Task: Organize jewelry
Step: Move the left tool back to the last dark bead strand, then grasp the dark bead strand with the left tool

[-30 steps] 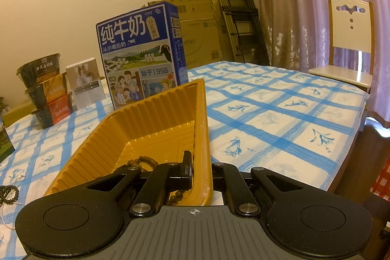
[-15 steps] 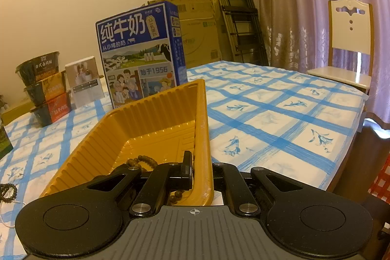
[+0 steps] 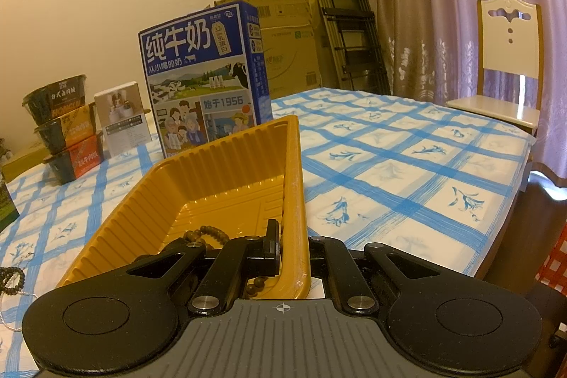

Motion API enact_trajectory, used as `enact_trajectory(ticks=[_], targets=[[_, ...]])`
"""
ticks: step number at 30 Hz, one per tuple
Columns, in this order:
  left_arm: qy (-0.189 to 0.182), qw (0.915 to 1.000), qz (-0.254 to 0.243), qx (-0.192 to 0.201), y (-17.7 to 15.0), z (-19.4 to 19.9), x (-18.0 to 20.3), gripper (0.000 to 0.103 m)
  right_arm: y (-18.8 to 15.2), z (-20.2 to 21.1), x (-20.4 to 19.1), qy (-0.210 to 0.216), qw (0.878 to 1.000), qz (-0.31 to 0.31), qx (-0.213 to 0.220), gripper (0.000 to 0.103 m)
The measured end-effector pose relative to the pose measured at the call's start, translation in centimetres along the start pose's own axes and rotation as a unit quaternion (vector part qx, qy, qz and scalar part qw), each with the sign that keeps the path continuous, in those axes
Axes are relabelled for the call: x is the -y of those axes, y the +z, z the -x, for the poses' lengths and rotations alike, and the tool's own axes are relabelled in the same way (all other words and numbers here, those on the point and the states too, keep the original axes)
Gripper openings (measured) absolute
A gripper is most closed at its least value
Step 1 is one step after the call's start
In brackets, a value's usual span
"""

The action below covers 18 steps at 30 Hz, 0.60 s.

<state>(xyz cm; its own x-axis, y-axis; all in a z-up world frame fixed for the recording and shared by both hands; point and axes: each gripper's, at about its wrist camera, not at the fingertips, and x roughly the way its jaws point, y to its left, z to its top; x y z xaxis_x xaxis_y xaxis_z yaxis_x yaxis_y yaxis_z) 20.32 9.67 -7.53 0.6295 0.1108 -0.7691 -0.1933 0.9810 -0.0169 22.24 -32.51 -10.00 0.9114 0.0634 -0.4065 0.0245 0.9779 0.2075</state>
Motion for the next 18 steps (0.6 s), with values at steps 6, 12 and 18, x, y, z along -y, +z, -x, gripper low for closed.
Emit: enact_trajectory(ticks=[6, 12, 18], targets=[[0.015, 0.9998, -0.004, 0.013, 1.5, -2.1, 0.7, 0.064, 0.0, 0.0, 0.0, 0.000, 1.000, 0.000, -0.001, 0.005], [0.036, 0.9992, 0.013, 0.008, 3.3, -5.4, 0.5, 0.065, -0.1, 0.1, 0.1, -0.001, 1.000, -0.001, -0.001, 0.005], [0.047, 0.9984, 0.031, -0.006, 3.2, -7.7, -0.3, 0.060, -0.3, 0.4, 0.4, -0.001, 1.000, -0.001, -0.002, 0.006]])
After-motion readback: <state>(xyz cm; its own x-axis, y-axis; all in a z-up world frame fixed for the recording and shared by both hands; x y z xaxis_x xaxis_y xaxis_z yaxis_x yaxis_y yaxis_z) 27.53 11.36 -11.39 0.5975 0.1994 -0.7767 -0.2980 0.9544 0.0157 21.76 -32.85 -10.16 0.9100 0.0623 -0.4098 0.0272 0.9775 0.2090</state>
